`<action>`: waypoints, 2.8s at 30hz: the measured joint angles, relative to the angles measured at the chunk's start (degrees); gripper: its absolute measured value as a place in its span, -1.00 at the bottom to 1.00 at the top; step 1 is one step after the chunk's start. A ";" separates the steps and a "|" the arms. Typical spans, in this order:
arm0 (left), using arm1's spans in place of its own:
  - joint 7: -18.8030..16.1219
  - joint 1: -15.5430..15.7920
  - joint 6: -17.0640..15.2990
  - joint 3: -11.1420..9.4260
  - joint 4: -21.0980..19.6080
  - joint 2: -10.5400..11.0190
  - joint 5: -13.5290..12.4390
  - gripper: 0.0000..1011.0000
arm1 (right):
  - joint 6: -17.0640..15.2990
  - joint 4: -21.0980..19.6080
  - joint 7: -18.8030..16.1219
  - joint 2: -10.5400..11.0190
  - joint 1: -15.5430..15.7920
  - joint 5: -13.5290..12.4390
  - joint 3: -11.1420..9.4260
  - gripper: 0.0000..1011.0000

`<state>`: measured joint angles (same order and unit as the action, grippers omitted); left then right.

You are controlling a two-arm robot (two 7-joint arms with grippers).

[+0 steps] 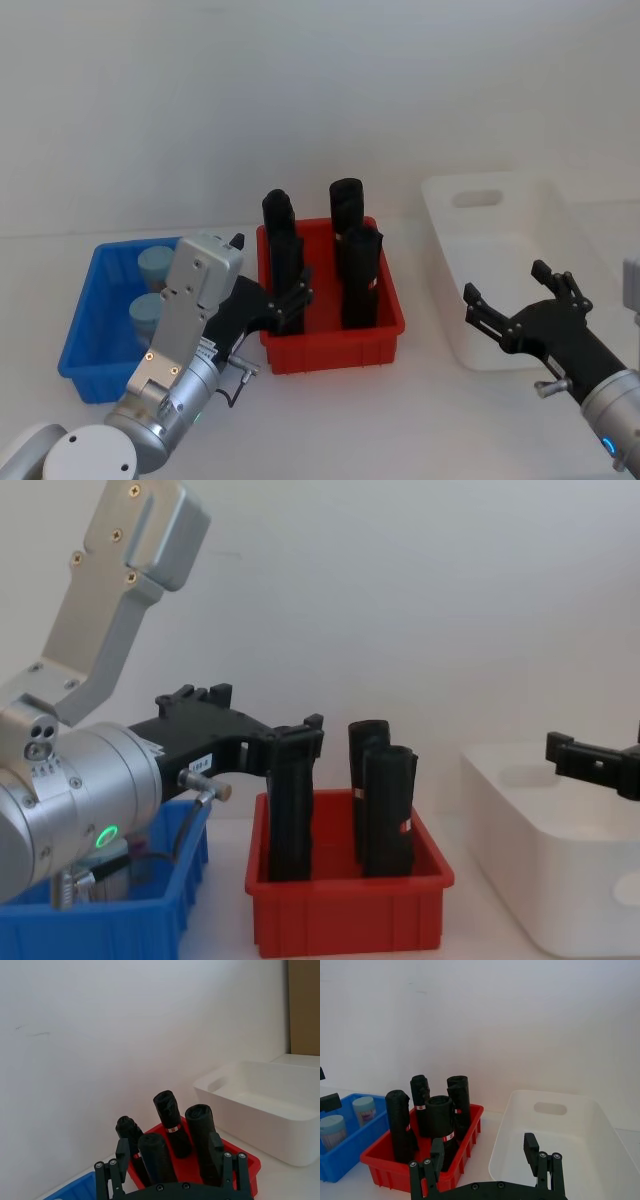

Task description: Pick the cotton swabs from the blue box and place them into the white box.

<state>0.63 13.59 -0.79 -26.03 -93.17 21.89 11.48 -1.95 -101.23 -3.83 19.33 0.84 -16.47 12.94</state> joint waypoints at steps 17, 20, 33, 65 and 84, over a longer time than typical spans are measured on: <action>0.00 0.00 -0.07 0.08 0.01 0.02 0.05 0.98 | 0.00 0.00 0.00 0.00 0.00 0.00 0.00 0.98; 0.08 0.03 -0.39 0.24 0.06 0.09 0.25 0.98 | 0.00 0.00 0.00 0.00 0.00 0.00 0.00 0.98; 0.40 1.04 -4.29 1.89 1.79 0.26 3.23 0.98 | 0.00 0.00 0.00 0.00 0.00 0.00 0.00 0.98; 0.40 8.27 -13.93 7.20 13.95 -0.08 3.94 0.98 | 0.00 0.00 0.00 0.00 0.00 0.00 0.00 0.98; 2.19 11.78 -15.59 8.40 23.51 -1.11 2.63 0.98 | 0.00 0.00 0.00 0.00 0.00 0.00 0.00 0.98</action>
<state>2.82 25.37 -16.38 -17.63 -69.66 20.79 14.11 -1.95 -101.23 -3.83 19.33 0.84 -16.47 12.94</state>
